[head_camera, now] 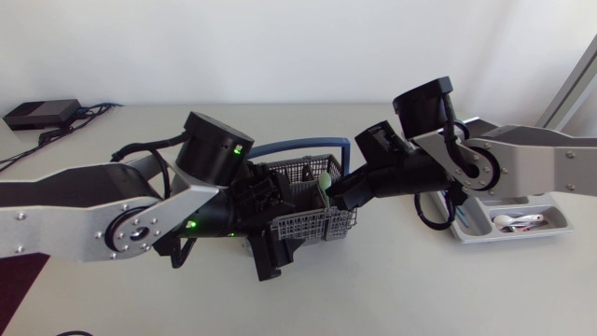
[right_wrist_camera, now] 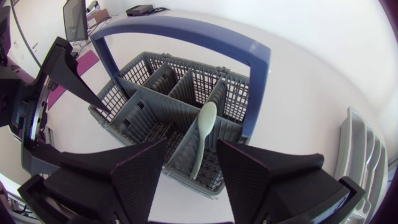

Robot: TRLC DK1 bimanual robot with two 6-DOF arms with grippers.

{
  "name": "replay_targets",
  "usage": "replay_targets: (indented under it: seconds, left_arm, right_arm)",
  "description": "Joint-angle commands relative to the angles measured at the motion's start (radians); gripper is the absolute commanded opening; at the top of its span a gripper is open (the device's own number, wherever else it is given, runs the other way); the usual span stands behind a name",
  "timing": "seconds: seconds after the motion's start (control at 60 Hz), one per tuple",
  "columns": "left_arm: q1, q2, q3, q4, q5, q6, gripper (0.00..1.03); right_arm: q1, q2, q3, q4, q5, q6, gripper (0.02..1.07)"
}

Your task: Sort the cutlery from the basket into the organizer compartments.

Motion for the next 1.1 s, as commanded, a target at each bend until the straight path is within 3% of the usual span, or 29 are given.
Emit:
replay_targets:
  seconds: [0.0,0.45,1.017,1.083]
  left_arm:
    - [0.006,-0.023,-0.002,-0.011,-0.004,-0.021,0.95]
    - [0.017,-0.049,-0.039,0.003,-0.004,-0.021,0.95]
    - [0.023,-0.06,-0.059,0.018,-0.002,-0.021,0.95]
    - [0.023,-0.058,-0.062,0.021,-0.002,-0.021,0.95]
  right_arm:
    - [0.021,0.037,0.031,0.016,0.0,0.027,0.61]
    - [0.039,0.121,0.069,0.056,0.084,0.05,0.57]
    - [0.039,0.192,0.097,0.091,0.093,0.071,0.57]
    - [0.039,0.19,0.095,0.096,0.092,0.071,0.5]
